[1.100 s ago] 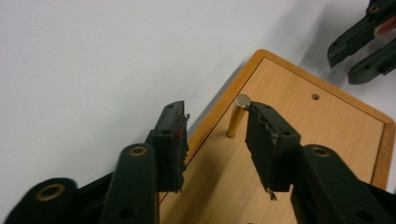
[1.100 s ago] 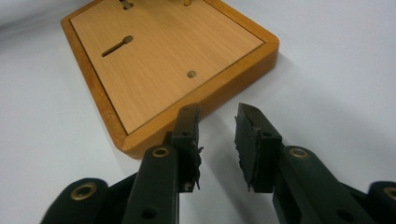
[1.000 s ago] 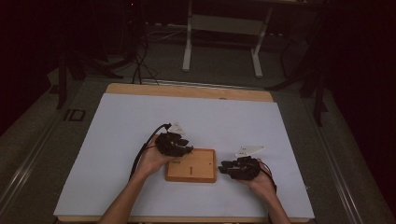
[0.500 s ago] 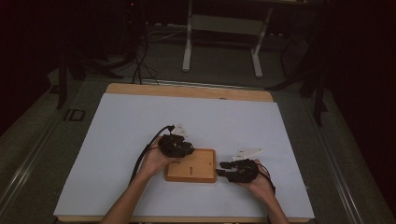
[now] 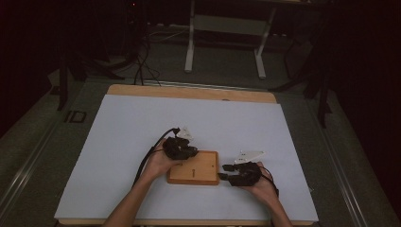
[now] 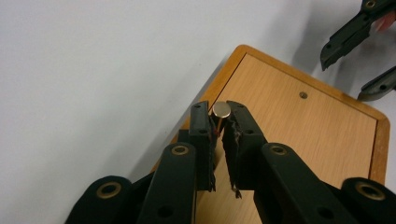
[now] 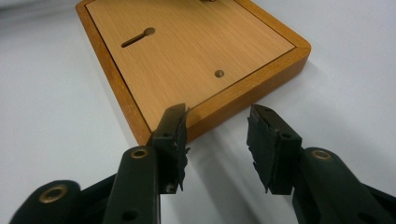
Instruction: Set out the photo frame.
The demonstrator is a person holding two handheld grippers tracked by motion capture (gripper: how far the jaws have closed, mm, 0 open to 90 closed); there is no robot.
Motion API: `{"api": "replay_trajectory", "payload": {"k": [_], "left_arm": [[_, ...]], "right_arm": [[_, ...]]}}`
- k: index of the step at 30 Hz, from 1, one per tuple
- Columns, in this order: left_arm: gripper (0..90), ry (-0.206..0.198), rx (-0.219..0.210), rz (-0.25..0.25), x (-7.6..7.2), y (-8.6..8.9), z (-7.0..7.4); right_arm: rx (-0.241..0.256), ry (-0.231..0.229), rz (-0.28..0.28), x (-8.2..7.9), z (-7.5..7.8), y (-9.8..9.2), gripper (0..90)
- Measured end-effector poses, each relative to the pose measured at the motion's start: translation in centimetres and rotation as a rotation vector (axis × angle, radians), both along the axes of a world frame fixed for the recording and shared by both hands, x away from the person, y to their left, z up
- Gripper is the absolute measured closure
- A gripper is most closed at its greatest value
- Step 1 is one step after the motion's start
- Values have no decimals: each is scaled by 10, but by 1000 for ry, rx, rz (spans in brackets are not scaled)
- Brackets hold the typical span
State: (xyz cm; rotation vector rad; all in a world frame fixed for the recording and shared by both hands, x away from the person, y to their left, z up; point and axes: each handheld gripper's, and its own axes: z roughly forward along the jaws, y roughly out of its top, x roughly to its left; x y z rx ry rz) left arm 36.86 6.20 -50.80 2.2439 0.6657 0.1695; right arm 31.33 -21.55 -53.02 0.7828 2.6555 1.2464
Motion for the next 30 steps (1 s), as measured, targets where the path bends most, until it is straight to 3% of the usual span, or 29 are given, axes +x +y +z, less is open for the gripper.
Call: {"api": "replay_trajectory", "payload": {"k": [6,24,30], "left_arm": [[829,49,-38,-9,7,4,-3],[838,62,-17,-20,10,3,-1],[838,95,-35,-19,14,4,-2]], "right_arm": [[1,-1,6,0,0,0,553],[-1,-8,24,-2,0,0,525],[4,-13,29,-4,2,-1,505]]}}
